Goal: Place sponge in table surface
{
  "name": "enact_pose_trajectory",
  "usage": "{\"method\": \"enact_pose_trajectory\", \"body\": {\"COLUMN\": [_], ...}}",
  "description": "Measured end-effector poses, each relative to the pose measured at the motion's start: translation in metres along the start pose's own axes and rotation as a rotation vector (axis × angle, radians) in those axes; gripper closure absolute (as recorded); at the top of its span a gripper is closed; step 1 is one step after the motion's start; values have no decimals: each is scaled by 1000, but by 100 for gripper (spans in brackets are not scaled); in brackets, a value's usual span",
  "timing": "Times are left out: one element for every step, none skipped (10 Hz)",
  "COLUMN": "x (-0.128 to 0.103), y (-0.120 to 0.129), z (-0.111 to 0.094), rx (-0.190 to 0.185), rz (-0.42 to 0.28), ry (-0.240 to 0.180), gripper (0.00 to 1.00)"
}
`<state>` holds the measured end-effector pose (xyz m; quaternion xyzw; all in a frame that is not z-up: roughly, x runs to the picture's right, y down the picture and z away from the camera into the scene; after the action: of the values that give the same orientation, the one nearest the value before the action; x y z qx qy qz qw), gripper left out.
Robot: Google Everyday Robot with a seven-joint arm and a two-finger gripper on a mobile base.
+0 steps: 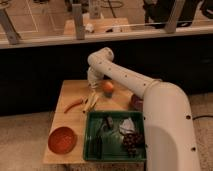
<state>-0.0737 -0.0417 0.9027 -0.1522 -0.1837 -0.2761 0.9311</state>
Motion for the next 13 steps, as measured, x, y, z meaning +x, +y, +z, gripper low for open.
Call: {"method": "enact_pose_trajectory", "body": {"x": [3,5,9,15,18,20,22,23,24,25,26,25,25], "y": [1,0,0,0,0,-2,-2,-2,-3,-3,-4,-4,-4], "z": [4,5,5,2,-2,-7,-9,-13,-17,-20,-24,-25,-27], "rx": [1,6,13,24,33,43,47,52,58,62,65,66,67], "rz": [5,6,10,14,17,19,20,22,22,27,31,32,34], "ry": [1,2,1,6,6,6,7,9,10,12,15,14,15], "gripper": [100,100,100,100,100,99,96,86,76,66,54,46,36]}}
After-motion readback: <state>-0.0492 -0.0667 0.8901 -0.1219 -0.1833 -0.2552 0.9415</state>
